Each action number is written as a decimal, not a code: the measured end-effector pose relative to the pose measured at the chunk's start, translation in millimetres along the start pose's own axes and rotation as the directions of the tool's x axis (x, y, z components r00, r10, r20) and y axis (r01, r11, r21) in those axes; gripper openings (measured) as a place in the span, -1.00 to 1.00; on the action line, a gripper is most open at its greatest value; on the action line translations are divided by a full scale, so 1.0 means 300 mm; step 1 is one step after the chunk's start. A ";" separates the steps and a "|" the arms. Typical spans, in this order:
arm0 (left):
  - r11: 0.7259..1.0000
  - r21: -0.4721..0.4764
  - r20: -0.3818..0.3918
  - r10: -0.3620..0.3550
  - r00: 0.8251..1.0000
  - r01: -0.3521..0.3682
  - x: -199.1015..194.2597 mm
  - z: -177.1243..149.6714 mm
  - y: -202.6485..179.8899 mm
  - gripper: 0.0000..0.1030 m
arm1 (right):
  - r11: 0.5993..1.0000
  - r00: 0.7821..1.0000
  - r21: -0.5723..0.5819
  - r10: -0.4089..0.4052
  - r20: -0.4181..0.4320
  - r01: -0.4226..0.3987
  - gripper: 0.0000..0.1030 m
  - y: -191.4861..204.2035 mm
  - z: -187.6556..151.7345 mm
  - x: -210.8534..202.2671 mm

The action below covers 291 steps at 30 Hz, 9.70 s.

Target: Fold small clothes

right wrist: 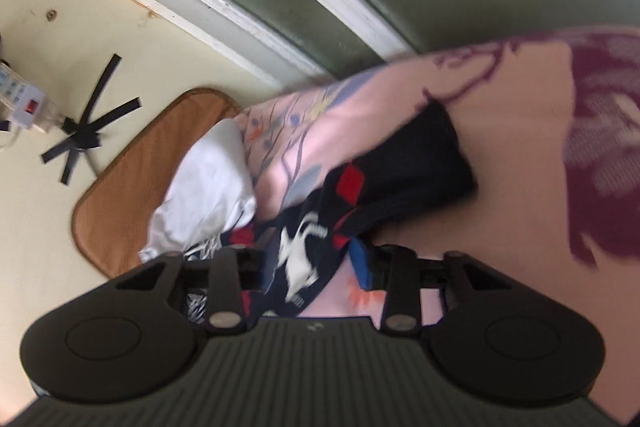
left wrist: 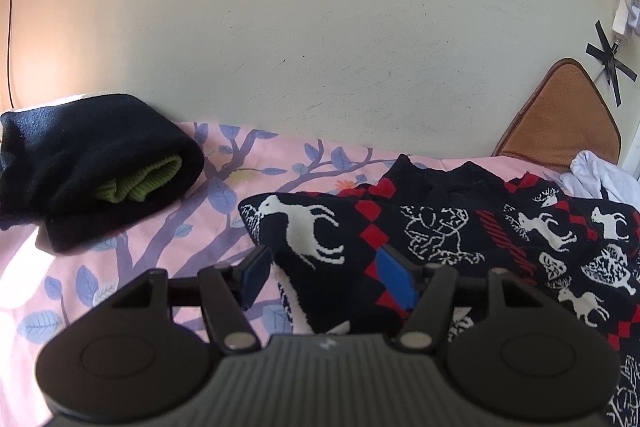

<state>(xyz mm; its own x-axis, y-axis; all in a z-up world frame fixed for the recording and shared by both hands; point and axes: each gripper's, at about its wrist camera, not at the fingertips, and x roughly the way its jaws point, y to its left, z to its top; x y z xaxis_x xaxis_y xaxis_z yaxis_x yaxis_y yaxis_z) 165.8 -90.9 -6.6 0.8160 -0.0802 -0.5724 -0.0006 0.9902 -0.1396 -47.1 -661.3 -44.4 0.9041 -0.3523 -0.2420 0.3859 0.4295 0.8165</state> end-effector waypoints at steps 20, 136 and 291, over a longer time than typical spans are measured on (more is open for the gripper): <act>0.976 -0.209 0.064 -0.047 0.997 0.060 -0.057 0.043 0.155 0.18 | 0.595 0.859 -0.652 0.478 -0.183 -0.470 -0.83 1.065 -0.202 -0.108; 0.995 -0.099 -0.051 -0.021 0.998 0.016 -0.247 -0.152 0.047 0.17 | 0.304 0.929 -0.882 0.030 -0.368 -0.359 -0.26 0.622 -0.622 0.173; 0.965 -0.130 -0.226 -0.252 0.941 0.227 -0.230 -0.184 -0.037 -0.44 | 0.528 0.873 -0.706 0.168 -0.457 -0.471 -0.78 0.214 -0.394 -0.111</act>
<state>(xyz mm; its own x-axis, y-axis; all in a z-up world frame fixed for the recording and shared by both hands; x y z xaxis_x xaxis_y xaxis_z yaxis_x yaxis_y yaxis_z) 77.5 -102.6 -10.2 0.6375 -0.3504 -0.6862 0.1091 0.9227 -0.3698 -30.7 -523.6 -45.9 0.9383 0.1445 -0.3141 -0.0925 0.9803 0.1748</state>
